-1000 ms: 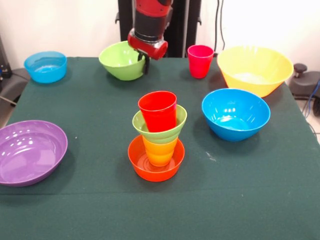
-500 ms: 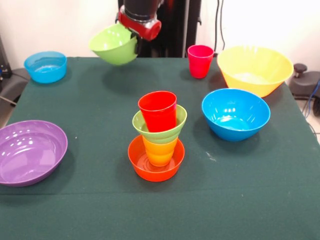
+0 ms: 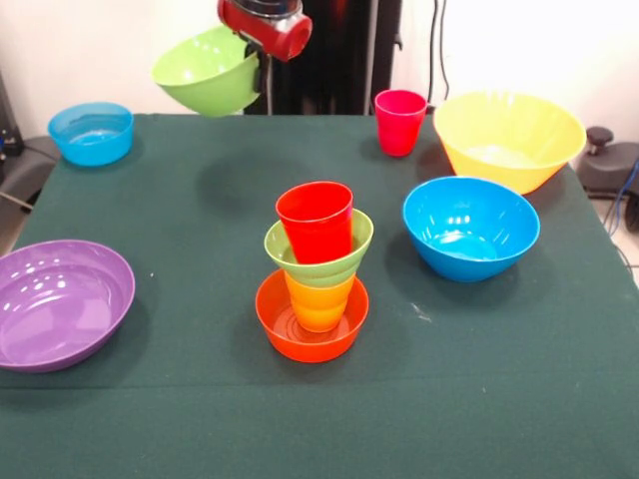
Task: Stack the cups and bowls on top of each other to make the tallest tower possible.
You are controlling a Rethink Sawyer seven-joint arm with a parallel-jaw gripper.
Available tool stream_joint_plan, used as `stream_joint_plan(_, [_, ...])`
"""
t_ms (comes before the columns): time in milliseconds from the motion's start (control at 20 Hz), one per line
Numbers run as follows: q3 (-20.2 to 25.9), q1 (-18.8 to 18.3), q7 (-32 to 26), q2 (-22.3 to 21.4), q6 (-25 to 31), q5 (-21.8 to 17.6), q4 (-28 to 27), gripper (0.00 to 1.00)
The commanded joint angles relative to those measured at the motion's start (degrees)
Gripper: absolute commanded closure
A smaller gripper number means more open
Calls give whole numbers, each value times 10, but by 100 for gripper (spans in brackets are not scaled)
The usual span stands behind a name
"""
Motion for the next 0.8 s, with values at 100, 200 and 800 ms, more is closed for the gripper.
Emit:
stream_joint_plan(100, [87, 10, -71, -31, 100, -14, -100, 100])
stream_joint_plan(200, [91, 12, -68, -29, 111, -14, -110, 100])
stream_joint_plan(800, [111, 28, -44, 0, 130, -17, -158, 100])
